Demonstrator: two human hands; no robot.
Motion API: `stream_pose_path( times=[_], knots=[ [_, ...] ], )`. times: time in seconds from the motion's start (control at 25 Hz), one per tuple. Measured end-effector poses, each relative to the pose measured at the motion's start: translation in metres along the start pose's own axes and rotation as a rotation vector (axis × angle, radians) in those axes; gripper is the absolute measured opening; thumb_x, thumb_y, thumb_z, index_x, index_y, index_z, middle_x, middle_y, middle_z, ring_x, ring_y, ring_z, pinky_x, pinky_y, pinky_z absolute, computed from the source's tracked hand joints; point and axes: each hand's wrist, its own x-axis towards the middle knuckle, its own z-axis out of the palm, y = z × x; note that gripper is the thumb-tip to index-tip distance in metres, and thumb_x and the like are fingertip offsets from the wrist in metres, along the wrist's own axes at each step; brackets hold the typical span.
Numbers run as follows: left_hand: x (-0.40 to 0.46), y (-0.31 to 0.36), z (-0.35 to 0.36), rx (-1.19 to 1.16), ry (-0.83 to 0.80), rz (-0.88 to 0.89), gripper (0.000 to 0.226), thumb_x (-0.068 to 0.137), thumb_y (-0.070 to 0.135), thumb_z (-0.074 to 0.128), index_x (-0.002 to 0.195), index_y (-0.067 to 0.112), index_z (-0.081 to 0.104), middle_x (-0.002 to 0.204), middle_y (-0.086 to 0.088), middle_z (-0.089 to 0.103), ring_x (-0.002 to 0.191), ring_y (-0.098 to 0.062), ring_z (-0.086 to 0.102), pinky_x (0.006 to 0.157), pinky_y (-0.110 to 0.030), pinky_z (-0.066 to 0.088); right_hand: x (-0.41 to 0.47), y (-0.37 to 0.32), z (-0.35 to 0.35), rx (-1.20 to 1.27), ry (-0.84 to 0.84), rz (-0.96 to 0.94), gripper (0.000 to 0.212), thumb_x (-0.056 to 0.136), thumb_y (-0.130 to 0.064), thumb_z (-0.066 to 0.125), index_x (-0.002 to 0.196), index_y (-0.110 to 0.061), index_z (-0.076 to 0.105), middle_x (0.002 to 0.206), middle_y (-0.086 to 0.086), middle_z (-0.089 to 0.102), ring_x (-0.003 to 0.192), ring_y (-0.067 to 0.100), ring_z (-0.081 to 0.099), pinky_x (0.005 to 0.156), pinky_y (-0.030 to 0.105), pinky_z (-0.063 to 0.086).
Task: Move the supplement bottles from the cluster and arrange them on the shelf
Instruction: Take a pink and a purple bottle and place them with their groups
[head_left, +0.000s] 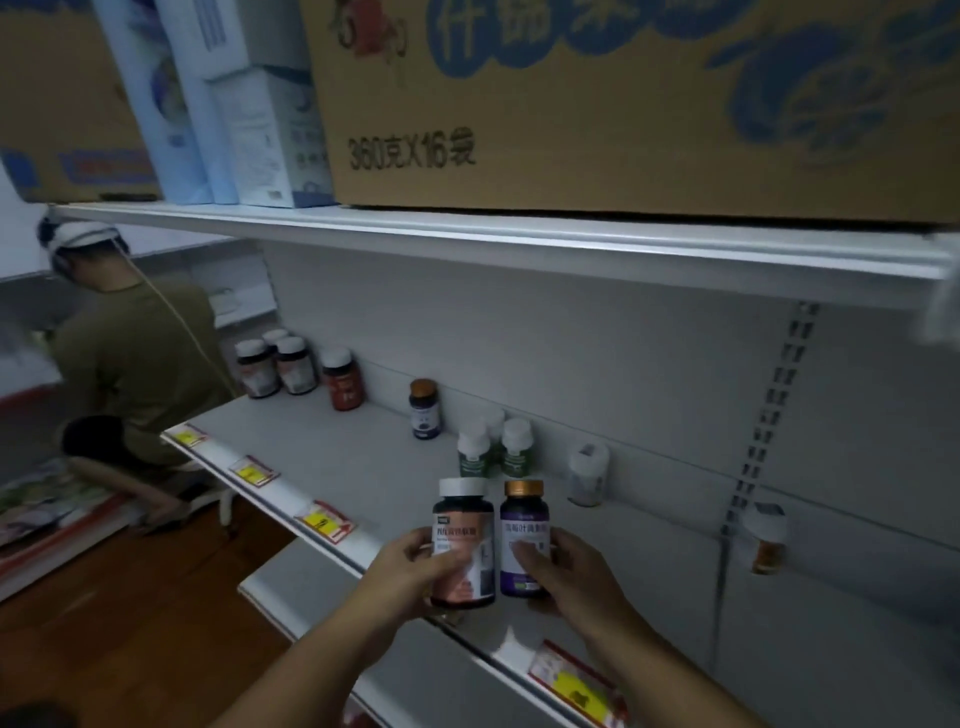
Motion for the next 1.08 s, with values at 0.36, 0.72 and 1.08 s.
stream_pose_path(
  times=[0.36,0.72,1.08],
  knots=[
    [0.072,0.025,-0.147,0.061,-0.101,0.048,0.025,0.082,0.018,0.067,0.106,0.016,0.060,0.101,-0.012,0.073,0.088,-0.027,0.071,0.073,-0.035,0.057,0.082,-0.010,0.138,-0.026,0.087,0.048,0.012,0.084,-0.029,0.065,0.095,-0.025,0.065,0.094,-0.001,0.073,0.085,0.015,0.070,0.073,0.031,0.056],
    [0.144,0.045,-0.223,0.153,-0.224,0.048,0.038,0.074,0.021,0.075,0.109,0.020,0.060,0.101,-0.002,0.073,0.086,-0.019,0.072,0.075,-0.031,0.058,0.165,-0.008,0.198,-0.188,0.468,-0.080,0.028,0.084,-0.023,0.066,0.110,-0.021,0.057,0.094,-0.009,0.062,0.079,-0.001,0.057,0.063,0.012,0.039],
    [0.212,0.068,-0.274,0.173,-0.193,0.012,0.033,0.075,0.022,0.074,0.106,0.020,0.063,0.099,-0.003,0.075,0.088,-0.023,0.072,0.084,-0.040,0.055,0.290,0.012,0.181,-0.294,0.825,-0.042,0.044,0.082,-0.028,0.066,0.119,-0.008,0.052,0.117,0.016,0.061,0.107,0.034,0.059,0.090,0.048,0.050]
  ],
)
